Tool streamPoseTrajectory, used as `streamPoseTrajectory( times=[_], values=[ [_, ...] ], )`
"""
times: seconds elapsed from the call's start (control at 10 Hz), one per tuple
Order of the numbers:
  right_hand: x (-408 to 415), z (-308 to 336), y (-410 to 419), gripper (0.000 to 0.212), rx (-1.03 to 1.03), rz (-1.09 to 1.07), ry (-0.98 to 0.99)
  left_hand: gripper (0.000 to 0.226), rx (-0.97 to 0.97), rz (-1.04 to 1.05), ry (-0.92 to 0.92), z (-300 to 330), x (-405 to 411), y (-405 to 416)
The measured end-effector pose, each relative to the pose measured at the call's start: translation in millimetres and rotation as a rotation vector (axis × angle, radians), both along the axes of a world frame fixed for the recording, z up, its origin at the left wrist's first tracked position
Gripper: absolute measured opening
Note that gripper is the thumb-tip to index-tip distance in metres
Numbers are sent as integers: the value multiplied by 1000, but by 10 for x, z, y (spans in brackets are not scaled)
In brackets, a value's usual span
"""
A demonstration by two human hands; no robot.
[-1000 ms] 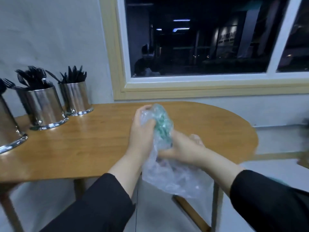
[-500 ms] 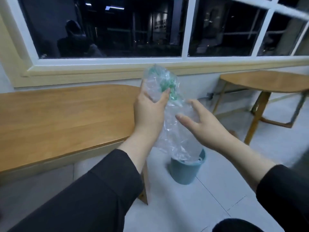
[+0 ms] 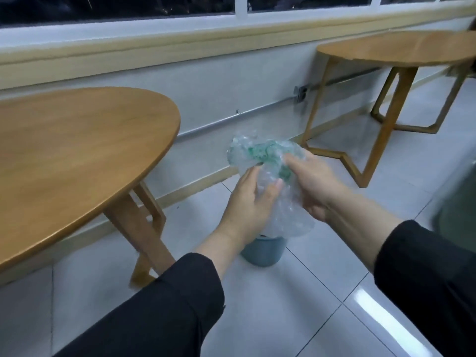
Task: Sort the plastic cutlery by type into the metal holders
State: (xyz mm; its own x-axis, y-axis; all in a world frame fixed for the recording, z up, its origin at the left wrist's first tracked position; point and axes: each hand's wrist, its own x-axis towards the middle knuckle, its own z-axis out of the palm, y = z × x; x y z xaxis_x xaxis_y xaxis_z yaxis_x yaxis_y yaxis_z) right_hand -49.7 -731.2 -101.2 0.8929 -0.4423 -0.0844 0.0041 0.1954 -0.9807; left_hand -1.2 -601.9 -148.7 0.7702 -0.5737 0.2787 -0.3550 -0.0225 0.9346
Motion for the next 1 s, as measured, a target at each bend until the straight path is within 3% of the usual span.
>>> streamPoseTrajectory(
  times=[0.2, 0.3, 0.4, 0.5, 0.6, 0.7, 0.9, 1.0],
  values=[
    [595, -501, -300, 32, -375, -83, 23, 25, 194, 257, -111, -229, 462, -205],
    [856, -796, -423, 34, -390, -98, 32, 71, 285, 448, -290, -385, 742, -283],
    [1071, -1395, -540, 28, -514, -8, 171, 70, 688, 293, -359, -768, 1011, -382],
    [1187, -2128, -579, 46, -1128, 363, 571, 56, 1075, 45, -301, -1368, 1037, -367],
    [1208, -2380, -601, 69, -1457, 552, 841, 55, 1242, -59, -341, -1740, 1036, -322],
    [1247, -2358, -735, 75, -1476, 667, 847, 57, 1299, -114, -300, -1773, 1122, -360],
    [1178, -2040, -693, 66, -1731, 402, 596, 50, 1076, 16, -376, -1474, 1065, -306],
    [1003, -1863, -652, 65, -1709, 297, 507, 44, 954, 64, -417, -1259, 856, -176]
  ],
)
